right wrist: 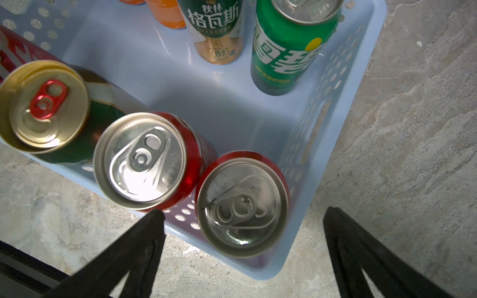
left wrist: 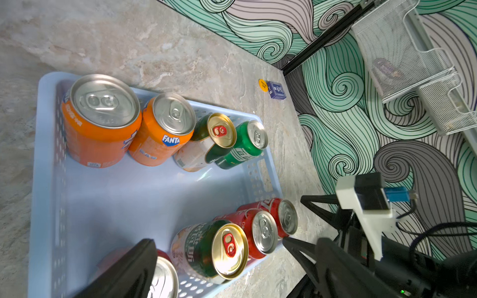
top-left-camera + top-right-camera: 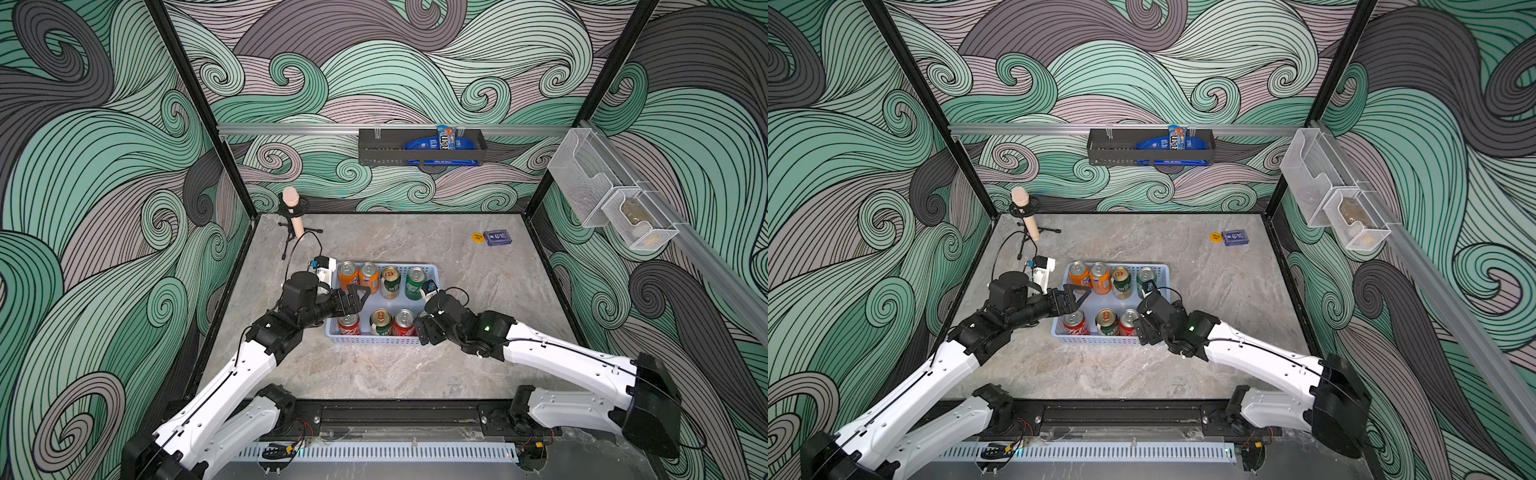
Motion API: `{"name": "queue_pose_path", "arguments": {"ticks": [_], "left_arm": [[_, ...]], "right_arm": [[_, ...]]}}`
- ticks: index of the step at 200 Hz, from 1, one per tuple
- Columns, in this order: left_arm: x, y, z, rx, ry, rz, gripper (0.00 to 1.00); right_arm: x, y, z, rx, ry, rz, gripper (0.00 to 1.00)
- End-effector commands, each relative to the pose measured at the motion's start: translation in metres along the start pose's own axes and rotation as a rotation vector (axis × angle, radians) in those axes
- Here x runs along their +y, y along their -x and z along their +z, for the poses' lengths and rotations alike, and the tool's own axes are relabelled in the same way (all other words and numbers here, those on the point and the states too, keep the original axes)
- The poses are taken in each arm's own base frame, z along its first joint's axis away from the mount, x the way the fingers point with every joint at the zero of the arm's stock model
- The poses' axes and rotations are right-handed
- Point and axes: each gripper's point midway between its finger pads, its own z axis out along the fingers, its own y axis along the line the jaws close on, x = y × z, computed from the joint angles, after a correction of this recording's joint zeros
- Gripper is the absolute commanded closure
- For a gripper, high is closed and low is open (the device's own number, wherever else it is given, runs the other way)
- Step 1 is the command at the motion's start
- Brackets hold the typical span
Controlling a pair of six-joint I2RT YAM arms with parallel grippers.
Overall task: Take out the drinks from the basket
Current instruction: Pick up the drink from the basket.
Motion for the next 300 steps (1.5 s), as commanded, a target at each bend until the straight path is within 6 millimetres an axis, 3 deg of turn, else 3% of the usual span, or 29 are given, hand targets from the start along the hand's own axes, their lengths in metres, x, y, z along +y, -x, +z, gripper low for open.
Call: {"name": "queue_pose_path", "arguments": {"ticks": [1, 115, 199, 300], "left_arm": [[-0.004, 0.003, 0.001, -0.019, -0.016, 0.007, 0.01], [0.012, -0.006, 0.01, 0.011, 0.039, 0.018, 0.01], [0.018, -0.009, 0.011, 0.016, 0.061, 0.03, 0.01], [0.02, -0.009, 0.015, 0.02, 0.066, 0.033, 0.01]], "right_arm": [[-0.003, 0.001, 0.001, 0.011, -0.029, -0.038, 0.06], [0.001, -0.005, 0.024, 0.08, -0.068, -0.106, 0.13], [0.008, 0.005, 0.028, 0.023, 0.019, -0.072, 0.14], [0.005, -0.01, 0.041, 0.045, 0.047, -0.06, 0.17]]}}
